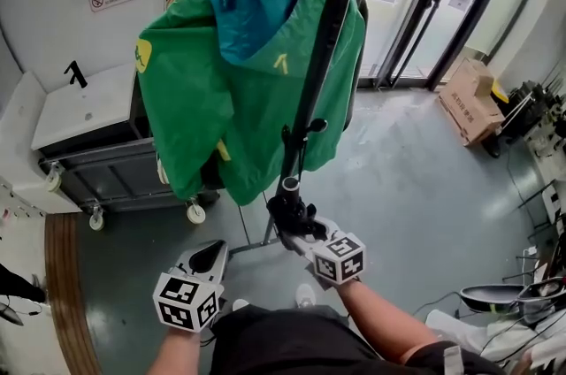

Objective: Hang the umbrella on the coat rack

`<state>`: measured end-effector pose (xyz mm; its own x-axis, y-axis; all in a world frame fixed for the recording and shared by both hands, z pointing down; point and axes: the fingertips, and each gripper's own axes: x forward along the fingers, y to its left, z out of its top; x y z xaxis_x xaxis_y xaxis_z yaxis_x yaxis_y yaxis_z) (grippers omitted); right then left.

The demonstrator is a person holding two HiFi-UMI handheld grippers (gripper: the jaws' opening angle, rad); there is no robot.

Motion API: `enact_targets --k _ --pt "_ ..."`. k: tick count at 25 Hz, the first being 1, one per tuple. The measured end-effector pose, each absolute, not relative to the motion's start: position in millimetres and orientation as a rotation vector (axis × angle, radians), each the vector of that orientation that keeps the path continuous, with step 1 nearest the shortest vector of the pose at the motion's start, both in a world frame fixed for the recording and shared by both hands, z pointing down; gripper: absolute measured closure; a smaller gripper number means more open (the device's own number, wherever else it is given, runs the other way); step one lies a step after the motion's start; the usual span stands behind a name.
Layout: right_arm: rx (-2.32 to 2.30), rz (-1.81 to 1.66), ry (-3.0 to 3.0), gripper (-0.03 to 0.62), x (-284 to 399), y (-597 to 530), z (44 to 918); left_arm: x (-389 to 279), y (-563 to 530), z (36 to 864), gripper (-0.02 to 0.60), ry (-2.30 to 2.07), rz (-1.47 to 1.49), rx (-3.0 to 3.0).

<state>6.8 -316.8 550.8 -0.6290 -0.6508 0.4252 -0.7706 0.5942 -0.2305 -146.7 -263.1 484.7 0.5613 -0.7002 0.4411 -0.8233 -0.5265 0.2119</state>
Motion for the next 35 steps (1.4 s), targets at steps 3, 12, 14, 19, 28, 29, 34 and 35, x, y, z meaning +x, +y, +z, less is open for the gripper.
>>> enact_targets --k 3,12,14,19,28,29,34,35 --pt "1.187 0.579 -2.532 0.368 5 -317 552 -155 -263 485 0.566 -1.237 0.431 2.401" --pt "1.279 0.611 -2.501 0.361 5 -316 556 -170 -263 488 0.566 -1.198 0.424 2.422" --pt "1.310 0.645 -2.485 0.359 8 -313 558 -171 -261 490 0.566 -1.181 0.425 2.427" --pt "1.388 0.735 -2.451 0.361 14 -298 569 -174 -256 497 0.566 -1.130 0.441 2.439" --pt "1.481 0.703 -2.392 0.538 26 -259 572 -165 -250 504 0.566 -1.049 0.457 2.479" --pt "1.480 0.703 -2.404 0.567 26 -256 567 -162 -249 503 0.566 -1.048 0.456 2.482" --pt "1.406 0.739 -2.517 0.583 20 -233 538 -140 -235 495 0.566 -1.043 0.421 2.496" --pt "1.395 0.717 -2.543 0.583 22 -231 529 -134 -233 493 0.566 -1.044 0.414 2.501"
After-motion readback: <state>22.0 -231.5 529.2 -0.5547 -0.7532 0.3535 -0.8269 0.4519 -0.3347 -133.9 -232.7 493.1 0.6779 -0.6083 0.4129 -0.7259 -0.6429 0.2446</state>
